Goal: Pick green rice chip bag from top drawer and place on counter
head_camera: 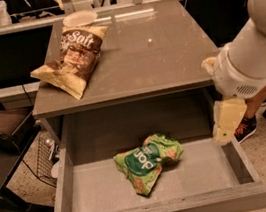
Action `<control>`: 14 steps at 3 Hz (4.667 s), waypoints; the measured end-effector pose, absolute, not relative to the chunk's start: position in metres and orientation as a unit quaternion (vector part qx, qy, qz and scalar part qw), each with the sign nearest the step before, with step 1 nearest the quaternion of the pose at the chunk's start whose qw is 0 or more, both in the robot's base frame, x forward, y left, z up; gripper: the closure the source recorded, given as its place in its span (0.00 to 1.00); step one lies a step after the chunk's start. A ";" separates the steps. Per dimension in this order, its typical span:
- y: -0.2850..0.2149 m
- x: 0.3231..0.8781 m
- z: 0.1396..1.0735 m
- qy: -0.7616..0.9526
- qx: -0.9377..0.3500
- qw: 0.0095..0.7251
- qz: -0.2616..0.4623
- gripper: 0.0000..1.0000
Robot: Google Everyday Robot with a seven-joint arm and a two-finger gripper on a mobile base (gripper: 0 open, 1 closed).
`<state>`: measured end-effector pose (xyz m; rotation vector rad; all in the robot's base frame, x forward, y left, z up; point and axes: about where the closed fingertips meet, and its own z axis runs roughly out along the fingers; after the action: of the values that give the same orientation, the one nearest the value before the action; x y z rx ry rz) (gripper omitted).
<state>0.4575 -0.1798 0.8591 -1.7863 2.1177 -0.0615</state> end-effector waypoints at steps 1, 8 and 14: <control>-0.177 0.465 0.856 0.749 -0.630 0.201 -0.032 0.00; -0.011 0.464 0.616 0.670 -0.706 0.218 0.073 0.14; -0.013 0.459 0.652 0.659 -0.713 0.231 0.064 1.00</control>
Offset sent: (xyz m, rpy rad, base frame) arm 0.0073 0.0026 -0.0059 0.0076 -0.0356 -0.0044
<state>0.4589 -0.0127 0.6520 -1.9596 1.8134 0.1757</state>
